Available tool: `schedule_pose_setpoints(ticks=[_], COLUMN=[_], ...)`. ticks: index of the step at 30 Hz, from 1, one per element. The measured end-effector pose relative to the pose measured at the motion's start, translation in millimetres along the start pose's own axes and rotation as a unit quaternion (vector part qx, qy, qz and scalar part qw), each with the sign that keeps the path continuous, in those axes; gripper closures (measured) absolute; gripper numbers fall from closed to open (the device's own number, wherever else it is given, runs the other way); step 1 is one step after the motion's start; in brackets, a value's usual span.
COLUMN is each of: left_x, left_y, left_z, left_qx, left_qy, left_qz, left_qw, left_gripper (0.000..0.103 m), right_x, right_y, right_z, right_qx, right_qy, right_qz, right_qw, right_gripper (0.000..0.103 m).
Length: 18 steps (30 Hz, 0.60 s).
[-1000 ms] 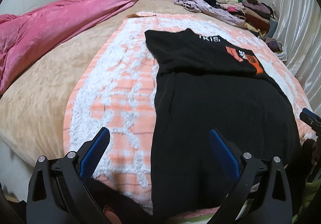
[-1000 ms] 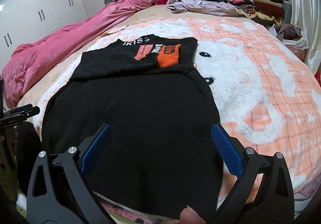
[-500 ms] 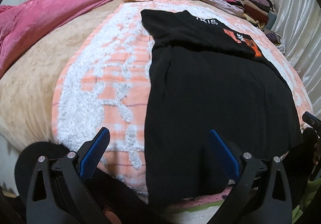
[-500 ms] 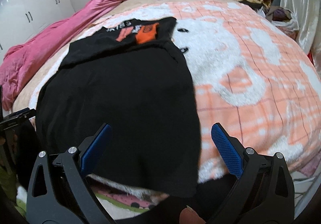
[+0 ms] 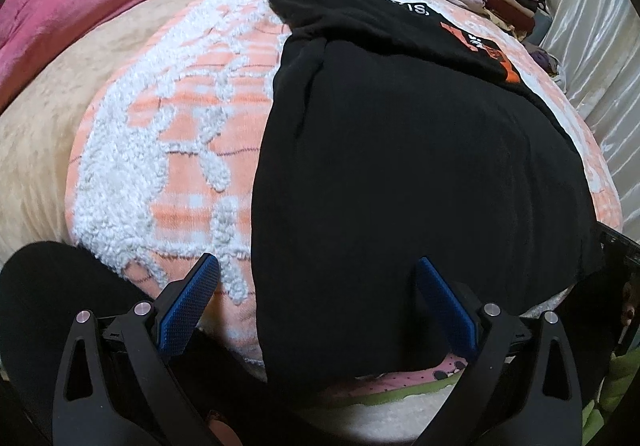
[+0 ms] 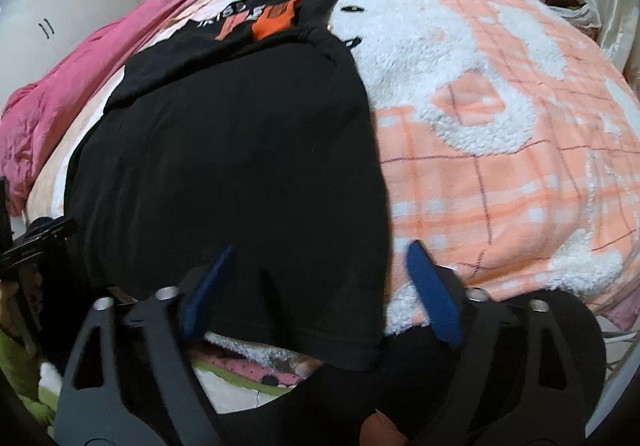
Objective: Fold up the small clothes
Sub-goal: 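Close both grippers on the shirt hem and lift it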
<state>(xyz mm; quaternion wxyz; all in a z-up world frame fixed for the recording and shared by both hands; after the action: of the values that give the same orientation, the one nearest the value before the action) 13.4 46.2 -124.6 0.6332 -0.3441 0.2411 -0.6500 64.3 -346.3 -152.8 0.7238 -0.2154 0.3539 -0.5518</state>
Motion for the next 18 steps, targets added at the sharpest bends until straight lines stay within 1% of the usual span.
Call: schedule_pose_setpoints(ticks=[1,2,3,4,7,9,10,11,13,15,16,17,18], left_x=[0,-1,-2,-4,-6,-7,-7,-8,-7,-5,-5,-5,-5], left_y=[0,0,-1,-2,-7,-10,-9,-7,-4,-2,-1,0,1], left_z=[-1,-2,-3,-4,-5,-5,-6,-8,-9,-10,-10,-11,-11], left_qx=[-0.001,-0.001,-0.002,-0.002,0.006,0.01,0.006,0.001,0.0,-0.001,-0.002,-0.002,-0.002], left_qy=[-0.002,-0.004,-0.01,-0.016,-0.023,-0.026,-0.029,-0.032,-0.027,-0.024,-0.024,-0.026,-0.029], left_qz=[-0.001,-0.002,-0.005,-0.007,-0.011,-0.011,-0.013,-0.012,-0.006,-0.006,-0.005,-0.006,-0.012], left_qw=[1.0,1.0,0.9999,0.9998,0.9997,0.9995,0.9995,0.9994,0.9996,0.9997,0.9997,0.9996,0.9995], left_gripper=[0.005,0.005,0.005,0.006,0.009,0.018,0.026,0.03,0.031,0.032,0.036,0.045,0.05], right_x=[2,3,3,4,6,7,8,8,7,7,6,5,4], right_y=[0,-2,-4,-7,-10,-8,-7,-5,-4,-4,-4,-2,-1], right_z=[0,1,2,4,5,5,4,3,3,2,2,1,1], right_qx=[0.002,0.005,0.01,0.017,0.022,0.018,0.015,0.011,0.009,0.008,0.006,0.004,0.003], right_qy=[0.005,0.011,0.018,0.024,0.037,0.041,0.042,0.042,0.039,0.035,0.034,0.029,0.026], right_qz=[0.0,0.006,0.018,0.027,0.038,0.039,0.037,0.033,0.031,0.029,0.029,0.026,0.026], right_qw=[1.0,1.0,1.0,0.999,0.998,0.998,0.998,0.999,0.999,0.999,0.999,0.999,0.999], right_gripper=[0.064,0.071,0.089,0.097,0.097,0.097,0.097,0.095,0.094,0.092,0.09,0.09,0.088])
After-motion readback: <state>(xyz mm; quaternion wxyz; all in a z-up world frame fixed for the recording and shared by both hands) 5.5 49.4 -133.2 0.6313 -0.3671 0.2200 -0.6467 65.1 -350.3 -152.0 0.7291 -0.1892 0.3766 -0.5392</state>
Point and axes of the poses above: each gripper's, at about its wrist camera, not at the fingertips, and y roughly the way its jaws point, x to its right, z to its top, the point moved 8 cm from there along y, roughly the way its jaws point, and after that the axes turned 12 degrees about x, right-handed, at the moved point
